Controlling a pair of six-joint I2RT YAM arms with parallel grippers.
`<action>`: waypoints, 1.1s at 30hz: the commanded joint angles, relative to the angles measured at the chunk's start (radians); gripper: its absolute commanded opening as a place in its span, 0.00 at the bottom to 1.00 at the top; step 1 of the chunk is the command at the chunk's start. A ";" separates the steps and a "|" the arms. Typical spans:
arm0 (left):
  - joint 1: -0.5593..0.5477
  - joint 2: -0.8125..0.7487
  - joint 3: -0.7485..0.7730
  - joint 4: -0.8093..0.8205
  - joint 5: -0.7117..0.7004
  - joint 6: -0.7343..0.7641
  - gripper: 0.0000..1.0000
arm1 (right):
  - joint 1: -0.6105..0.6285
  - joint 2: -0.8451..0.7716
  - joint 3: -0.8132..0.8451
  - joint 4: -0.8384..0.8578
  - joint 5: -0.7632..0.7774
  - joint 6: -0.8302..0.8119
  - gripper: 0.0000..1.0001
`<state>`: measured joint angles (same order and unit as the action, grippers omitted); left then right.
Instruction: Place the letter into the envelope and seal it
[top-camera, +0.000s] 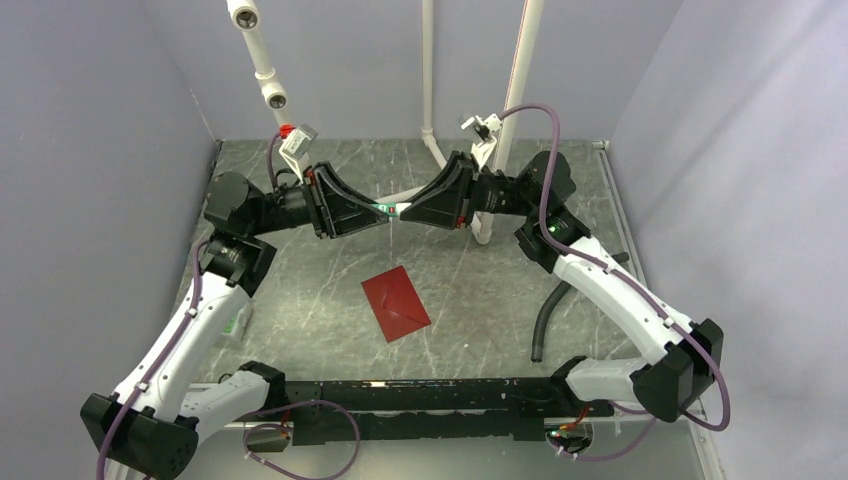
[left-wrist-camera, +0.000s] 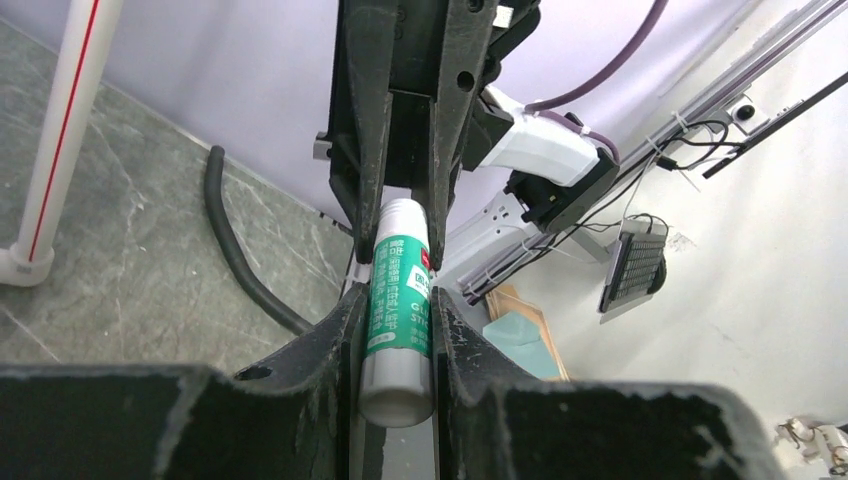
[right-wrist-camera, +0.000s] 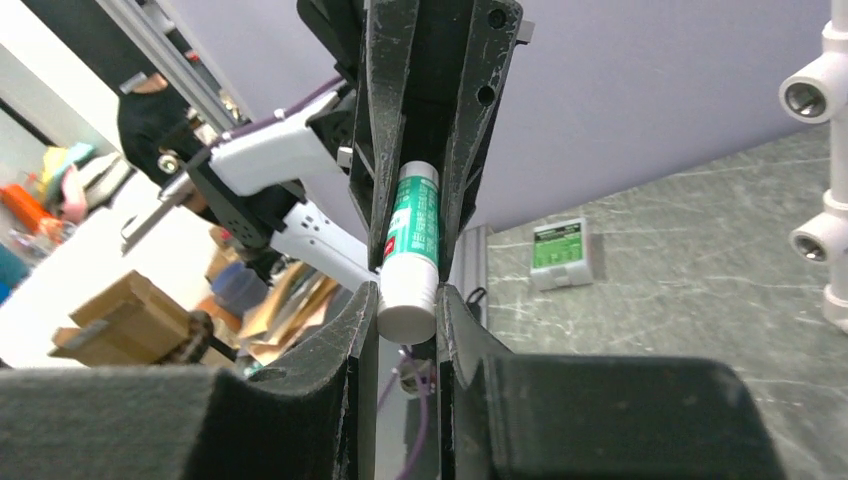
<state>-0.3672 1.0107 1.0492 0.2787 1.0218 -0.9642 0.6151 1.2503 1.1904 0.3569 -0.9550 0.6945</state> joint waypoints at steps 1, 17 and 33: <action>-0.010 0.017 0.012 0.136 -0.018 -0.014 0.02 | 0.059 0.054 0.025 0.106 0.031 0.193 0.00; -0.014 0.105 0.091 -0.030 0.167 0.158 0.02 | 0.128 0.156 0.174 -0.116 -0.002 0.242 0.00; -0.033 0.143 0.090 -0.043 0.204 0.184 0.02 | 0.210 0.214 0.140 -0.104 0.016 0.330 0.00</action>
<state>-0.3164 1.0920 1.1282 0.2119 1.2598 -0.8097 0.6666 1.3834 1.3415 0.2184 -1.0119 0.9852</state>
